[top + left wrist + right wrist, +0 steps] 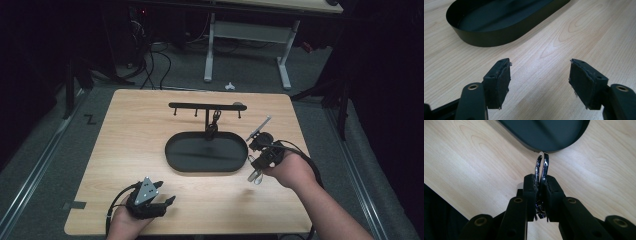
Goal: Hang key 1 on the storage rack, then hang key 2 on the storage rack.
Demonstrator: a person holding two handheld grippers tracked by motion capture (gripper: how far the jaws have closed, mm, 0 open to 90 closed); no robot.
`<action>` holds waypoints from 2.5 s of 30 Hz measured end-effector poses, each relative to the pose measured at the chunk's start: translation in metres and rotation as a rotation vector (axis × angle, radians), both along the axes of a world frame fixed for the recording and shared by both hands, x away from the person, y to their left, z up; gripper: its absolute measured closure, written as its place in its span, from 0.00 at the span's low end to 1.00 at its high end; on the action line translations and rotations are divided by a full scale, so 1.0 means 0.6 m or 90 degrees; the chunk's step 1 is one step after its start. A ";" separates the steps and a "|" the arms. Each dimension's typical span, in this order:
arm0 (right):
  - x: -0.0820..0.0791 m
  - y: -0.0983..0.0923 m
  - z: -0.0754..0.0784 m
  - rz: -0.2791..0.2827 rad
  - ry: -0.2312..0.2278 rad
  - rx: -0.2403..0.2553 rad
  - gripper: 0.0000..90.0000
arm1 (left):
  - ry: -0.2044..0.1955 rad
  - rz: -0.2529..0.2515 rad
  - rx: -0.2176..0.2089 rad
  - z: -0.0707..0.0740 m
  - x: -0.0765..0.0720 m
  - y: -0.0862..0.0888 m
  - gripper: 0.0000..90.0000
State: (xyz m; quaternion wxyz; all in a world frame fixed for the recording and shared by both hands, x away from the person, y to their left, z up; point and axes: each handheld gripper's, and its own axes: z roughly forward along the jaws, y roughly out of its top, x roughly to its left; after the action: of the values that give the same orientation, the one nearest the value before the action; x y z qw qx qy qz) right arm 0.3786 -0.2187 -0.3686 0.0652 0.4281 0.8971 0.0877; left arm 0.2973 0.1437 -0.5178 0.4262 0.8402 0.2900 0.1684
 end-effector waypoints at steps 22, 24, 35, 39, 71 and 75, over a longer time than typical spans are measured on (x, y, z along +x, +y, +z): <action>0.077 0.006 0.052 -0.016 -0.032 -0.007 0.90 | -0.001 0.009 -0.010 0.002 0.000 0.012 0.37; 0.086 0.009 0.055 -0.015 -0.034 -0.007 0.90 | 0.000 0.011 -0.016 0.003 0.001 0.012 0.38; 0.131 0.034 0.077 -0.010 -0.047 0.020 0.90 | 0.004 0.014 -0.012 -0.001 0.000 0.017 0.38; 0.140 0.039 0.077 -0.008 -0.049 0.021 0.90 | 0.001 0.015 -0.004 -0.001 -0.002 0.015 0.38; 0.178 0.011 0.040 -0.070 -0.095 0.049 0.77 | 0.004 0.024 0.002 -0.002 -0.010 0.028 0.37; 0.168 0.003 0.028 -0.085 -0.089 0.047 0.72 | 0.005 0.022 0.005 -0.002 -0.010 0.028 0.37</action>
State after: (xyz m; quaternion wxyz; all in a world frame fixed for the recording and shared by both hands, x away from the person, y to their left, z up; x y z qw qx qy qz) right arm 0.4792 -0.2168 -0.3521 0.1176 0.4819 0.8560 0.1460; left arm 0.2916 0.1603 -0.5191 0.4185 0.8374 0.3058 0.1736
